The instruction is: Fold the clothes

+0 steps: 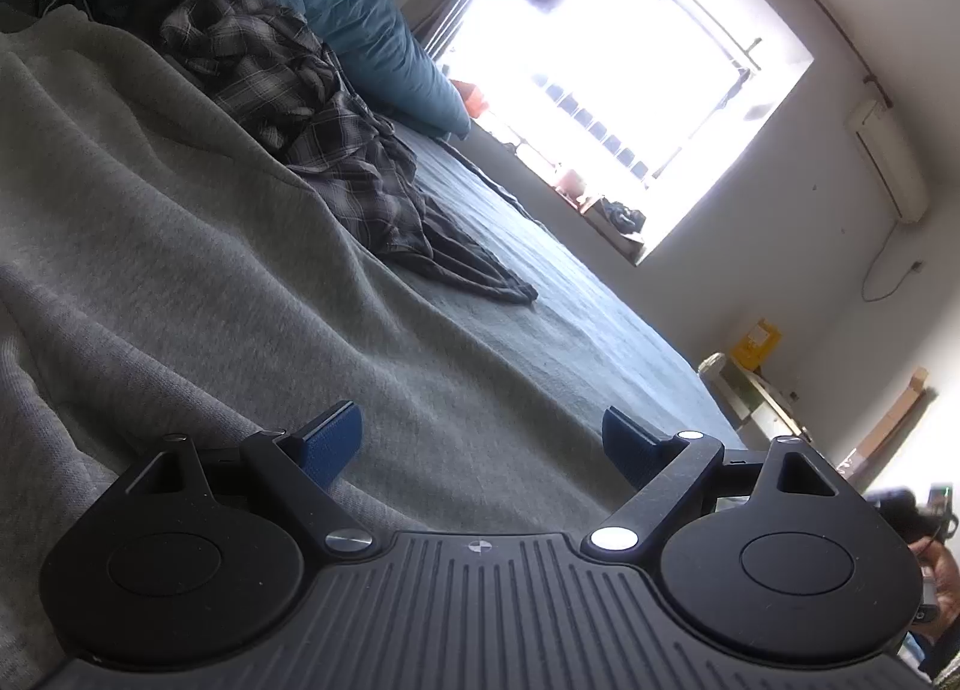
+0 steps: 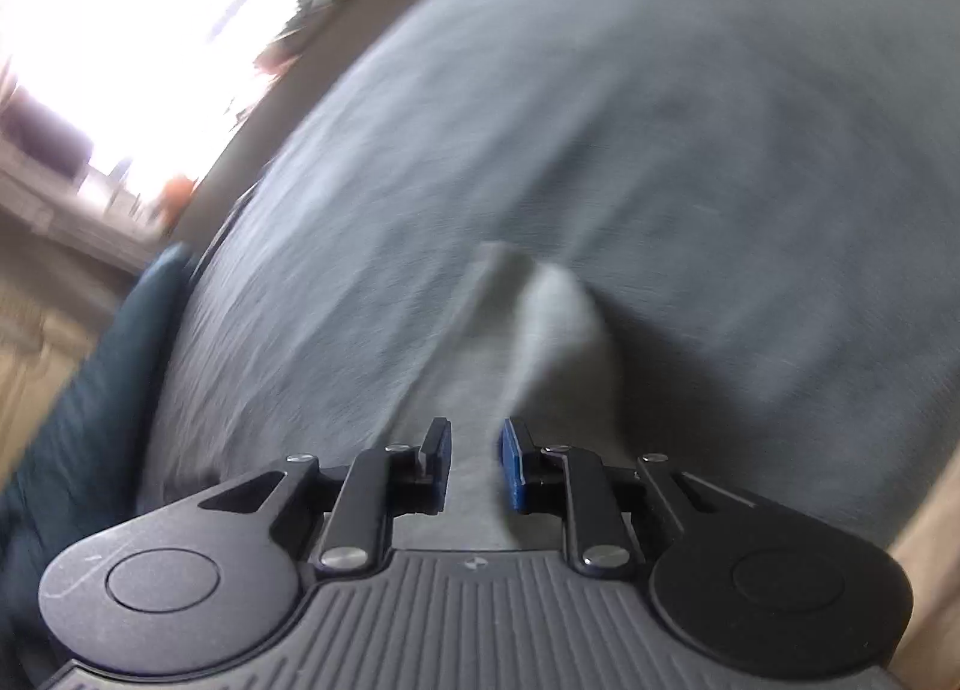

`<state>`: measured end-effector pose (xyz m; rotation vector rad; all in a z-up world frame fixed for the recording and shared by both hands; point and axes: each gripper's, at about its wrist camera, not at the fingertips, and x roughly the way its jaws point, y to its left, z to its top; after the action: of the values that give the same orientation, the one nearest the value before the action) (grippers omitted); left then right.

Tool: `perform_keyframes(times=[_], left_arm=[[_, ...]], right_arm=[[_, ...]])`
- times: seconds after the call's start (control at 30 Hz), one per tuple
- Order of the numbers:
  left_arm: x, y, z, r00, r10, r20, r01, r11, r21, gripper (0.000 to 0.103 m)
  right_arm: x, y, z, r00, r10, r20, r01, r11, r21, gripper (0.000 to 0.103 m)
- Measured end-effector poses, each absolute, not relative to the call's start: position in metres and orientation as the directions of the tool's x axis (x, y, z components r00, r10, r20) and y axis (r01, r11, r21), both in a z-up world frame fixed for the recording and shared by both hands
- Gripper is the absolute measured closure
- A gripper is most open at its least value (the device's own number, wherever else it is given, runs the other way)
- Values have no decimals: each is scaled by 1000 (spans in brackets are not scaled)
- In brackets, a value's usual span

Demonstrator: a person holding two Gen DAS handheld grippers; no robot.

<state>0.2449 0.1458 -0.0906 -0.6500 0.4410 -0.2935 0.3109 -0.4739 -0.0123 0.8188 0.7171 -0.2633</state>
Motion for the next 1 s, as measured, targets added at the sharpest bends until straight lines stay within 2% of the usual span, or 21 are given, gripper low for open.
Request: perform_keyframes(times=[0.1, 0.17, 0.2, 0.23, 0.3, 0.4, 0.5, 0.6, 0.67, 0.7, 0.73, 0.8, 0.9, 0.97, 1.0], left_arm=[[245, 147, -91, 868, -396, -299, 124, 757, -642, 15], [244, 148, -92, 868, -397, -297, 124, 754, -646, 15], [245, 148, -92, 868, -399, -297, 123, 751, -649, 15], [245, 149, -92, 867, -400, -296, 123, 748, -652, 15], [244, 149, -92, 868, -400, -295, 122, 746, -654, 15], [245, 149, -92, 869, -399, -295, 119, 745, -657, 15], [244, 150, -92, 871, -397, -291, 115, 739, -664, 15], [244, 153, -93, 873, -394, -287, 109, 732, -673, 15], [244, 155, -93, 874, -394, -285, 106, 727, -679, 15], [244, 155, -93, 874, -394, -285, 106, 725, -680, 15], [244, 155, -93, 874, -395, -284, 105, 724, -681, 15], [244, 156, -93, 873, -396, -284, 105, 722, -684, 15], [244, 156, -93, 873, -397, -283, 104, 719, -688, 15], [244, 157, -93, 873, -398, -283, 103, 716, -690, 15], [244, 157, -93, 873, -398, -283, 103, 715, -691, 15]], right_arm=[[321, -425, 1, 721, 55, -691, 390, 792, 470, 82], [308, -413, 8, 744, 58, -665, 371, 793, 484, 80], [297, -415, 10, 759, 44, -650, 385, 775, 502, 73], [284, -421, 12, 767, 16, -641, 415, 751, 514, 57], [259, -435, 14, 777, -37, -629, 475, 691, 545, 40], [232, -472, -5, 749, -5, -663, 581, 486, 653, 38], [228, -501, -32, 706, 70, -705, 657, 308, 689, 38], [248, -505, -45, 694, 97, -713, 661, 306, 685, 38], [263, -503, -42, 699, 51, -714, 655, 355, 667, 45], [271, -498, -37, 706, 18, -708, 645, 398, 653, 53], [280, -487, -27, 721, -12, -693, 620, 458, 637, 69], [297, -464, -6, 752, -68, -656, 567, 574, 591, 93], [321, -422, 25, 799, -130, -587, 462, 757, 462, 93], [326, -341, 41, 822, -123, -556, 246, 957, 153, 93], [324, -297, 36, 828, -106, -550, 110, 994, -26, 93]])
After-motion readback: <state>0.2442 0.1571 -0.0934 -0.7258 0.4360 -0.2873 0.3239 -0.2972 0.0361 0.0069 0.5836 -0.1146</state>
